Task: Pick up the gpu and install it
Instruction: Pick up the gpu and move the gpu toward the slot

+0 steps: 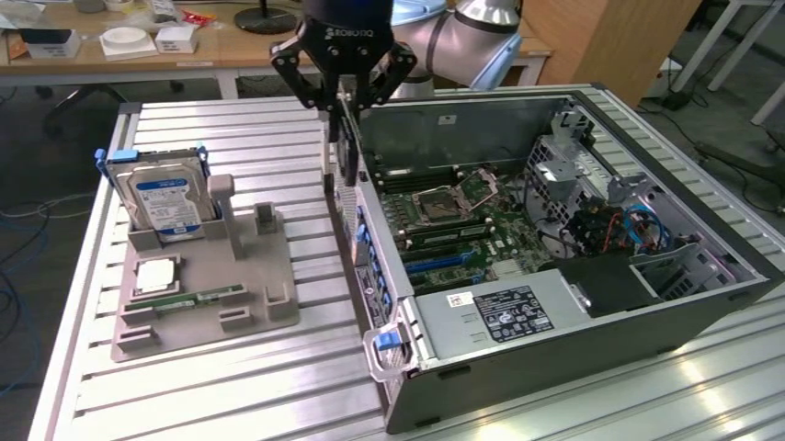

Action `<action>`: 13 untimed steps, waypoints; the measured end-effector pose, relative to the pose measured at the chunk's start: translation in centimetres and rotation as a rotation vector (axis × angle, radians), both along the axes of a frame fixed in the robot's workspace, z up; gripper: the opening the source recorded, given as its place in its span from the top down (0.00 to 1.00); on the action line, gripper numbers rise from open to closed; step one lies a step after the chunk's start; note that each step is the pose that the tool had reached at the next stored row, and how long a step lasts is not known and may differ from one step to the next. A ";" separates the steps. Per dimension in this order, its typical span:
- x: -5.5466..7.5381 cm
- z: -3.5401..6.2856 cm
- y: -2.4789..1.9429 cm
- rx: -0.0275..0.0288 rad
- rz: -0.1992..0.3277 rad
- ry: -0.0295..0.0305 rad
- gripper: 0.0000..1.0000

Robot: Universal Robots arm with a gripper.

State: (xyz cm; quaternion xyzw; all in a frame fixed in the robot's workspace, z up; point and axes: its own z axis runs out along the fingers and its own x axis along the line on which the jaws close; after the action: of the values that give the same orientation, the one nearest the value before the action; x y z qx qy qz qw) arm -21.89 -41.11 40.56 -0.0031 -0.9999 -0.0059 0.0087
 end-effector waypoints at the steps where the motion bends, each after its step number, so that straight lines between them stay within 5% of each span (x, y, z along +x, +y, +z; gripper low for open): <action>1: 0.3 0.00 0.00 0.0000 0.000 0.0000 0.73; 13: 4.7 -0.04 0.00 0.0001 0.000 -0.0010 0.73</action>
State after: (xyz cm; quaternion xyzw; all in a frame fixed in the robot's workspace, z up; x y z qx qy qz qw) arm -17.19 -41.10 40.52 -0.0031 -0.9999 -0.0060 0.0083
